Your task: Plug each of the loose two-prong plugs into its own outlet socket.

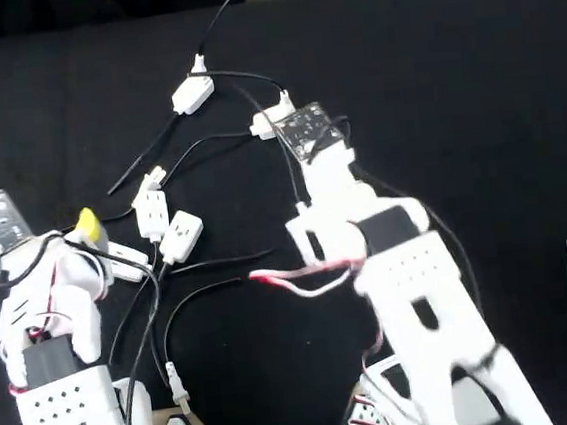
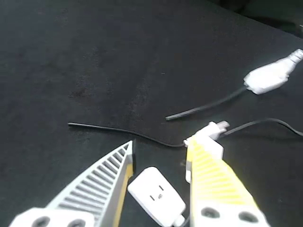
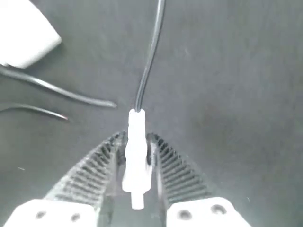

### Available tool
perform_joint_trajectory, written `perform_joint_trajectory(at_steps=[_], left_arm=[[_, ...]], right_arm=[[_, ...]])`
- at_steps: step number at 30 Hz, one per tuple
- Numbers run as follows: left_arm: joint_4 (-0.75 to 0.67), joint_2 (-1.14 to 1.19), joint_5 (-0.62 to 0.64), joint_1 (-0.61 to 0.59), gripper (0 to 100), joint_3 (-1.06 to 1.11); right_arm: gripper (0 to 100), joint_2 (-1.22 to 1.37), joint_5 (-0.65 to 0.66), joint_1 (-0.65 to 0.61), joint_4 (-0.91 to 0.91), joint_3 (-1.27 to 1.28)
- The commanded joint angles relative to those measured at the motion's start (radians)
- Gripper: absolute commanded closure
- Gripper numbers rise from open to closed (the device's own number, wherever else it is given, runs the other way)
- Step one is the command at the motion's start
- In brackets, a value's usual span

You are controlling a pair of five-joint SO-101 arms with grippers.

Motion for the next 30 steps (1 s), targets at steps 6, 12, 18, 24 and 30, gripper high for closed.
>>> perform_joint_trajectory(at_steps=[6, 12, 18, 24, 30], left_arm=[[-0.021, -0.011, -0.002, 0.114, 81, 0.004], [-0.023, -0.012, -0.002, 0.216, 81, 0.016], [-0.021, -0.012, 0.0, 0.366, 81, 0.019], [-0.015, -0.014, 0.0, 0.44, 81, 0.008], [0.044, -0.124, -0.002, 0.516, 81, 0.007]], right_arm=[[98.7, -0.282, -0.072, -0.273, -0.15, 0.166], [98.7, -0.375, -0.072, -0.405, -0.265, 0.274], [98.7, -0.377, -0.072, -0.479, -0.269, 0.282], [98.7, -0.374, -0.072, -0.48, -0.333, 0.32], [98.7, -0.374, -0.069, -0.477, -0.353, 0.341]])
